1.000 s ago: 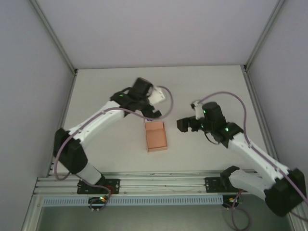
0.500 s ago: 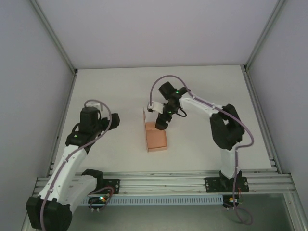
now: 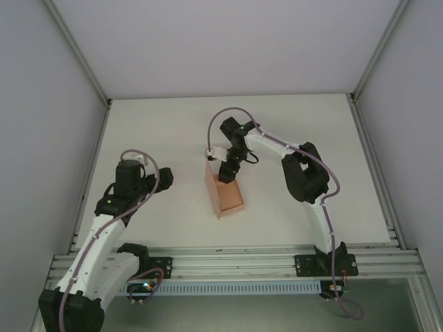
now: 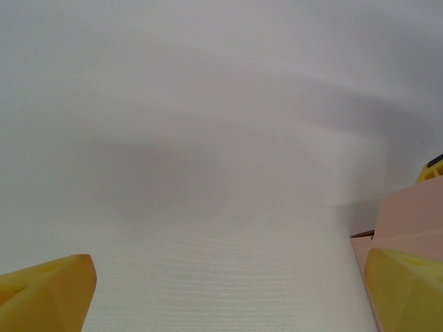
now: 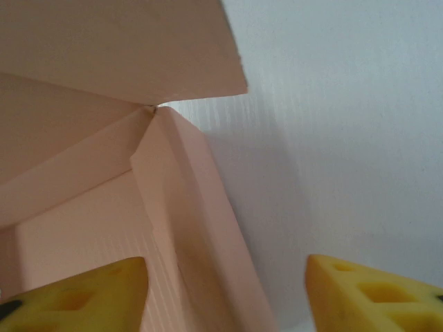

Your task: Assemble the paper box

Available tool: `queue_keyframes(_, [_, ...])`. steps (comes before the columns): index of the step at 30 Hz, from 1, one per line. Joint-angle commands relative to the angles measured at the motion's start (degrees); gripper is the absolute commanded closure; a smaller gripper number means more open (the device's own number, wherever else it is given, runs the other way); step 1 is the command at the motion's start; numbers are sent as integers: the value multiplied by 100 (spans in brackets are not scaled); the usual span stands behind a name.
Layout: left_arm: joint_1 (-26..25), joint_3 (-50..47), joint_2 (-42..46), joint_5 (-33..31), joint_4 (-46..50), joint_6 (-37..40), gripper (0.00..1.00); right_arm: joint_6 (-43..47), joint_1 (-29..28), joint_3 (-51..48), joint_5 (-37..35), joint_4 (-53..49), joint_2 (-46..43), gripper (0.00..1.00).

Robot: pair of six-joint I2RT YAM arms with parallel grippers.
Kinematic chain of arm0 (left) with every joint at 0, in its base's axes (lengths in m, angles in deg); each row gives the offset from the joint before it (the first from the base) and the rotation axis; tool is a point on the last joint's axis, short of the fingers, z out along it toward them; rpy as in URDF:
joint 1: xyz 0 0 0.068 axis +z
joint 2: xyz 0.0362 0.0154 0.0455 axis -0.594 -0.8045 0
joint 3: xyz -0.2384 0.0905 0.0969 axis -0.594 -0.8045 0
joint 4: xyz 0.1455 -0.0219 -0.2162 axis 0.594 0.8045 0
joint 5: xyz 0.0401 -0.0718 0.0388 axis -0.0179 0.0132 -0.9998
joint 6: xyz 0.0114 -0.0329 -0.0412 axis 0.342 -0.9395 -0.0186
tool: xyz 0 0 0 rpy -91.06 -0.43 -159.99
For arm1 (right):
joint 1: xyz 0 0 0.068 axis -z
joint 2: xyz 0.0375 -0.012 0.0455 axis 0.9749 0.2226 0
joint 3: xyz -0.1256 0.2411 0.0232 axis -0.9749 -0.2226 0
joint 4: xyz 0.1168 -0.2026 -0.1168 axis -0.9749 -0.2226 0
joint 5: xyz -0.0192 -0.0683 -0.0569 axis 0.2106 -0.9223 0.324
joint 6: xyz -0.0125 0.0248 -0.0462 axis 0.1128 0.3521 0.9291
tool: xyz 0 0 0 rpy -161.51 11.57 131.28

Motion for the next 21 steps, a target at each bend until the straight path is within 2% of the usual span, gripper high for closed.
queue_keyframes(1, [48,-39,-34,129,-104,-74,0,17,-57,88,48,-352,219,46])
queue_keyframes(3, [41,-55,-45,160,-126,-57,0,17,-73,127,42,-374,271,55])
queue_keyframes(6, [48,-88,-56,194,-167,-53,0,-62,-100,116,17,-292,299,74])
queue_keyframes(9, [46,-97,-62,221,-181,-1,0,9,-126,115,138,-396,315,76])
queue_keyframes(12, [45,-115,-63,276,-229,17,0,-243,-144,1,-12,-223,244,87])
queue_keyframes(13, [45,-115,-56,274,-243,8,0,-436,-152,-124,-118,-36,162,91])
queue_keyframes(17, [41,-125,-80,274,-285,-12,0,-1826,-210,-1177,-653,1382,-488,98])
queue_keyframes(21, [41,-166,-123,298,-362,-38,0,-3601,-425,-2293,-2144,2596,-1169,100])
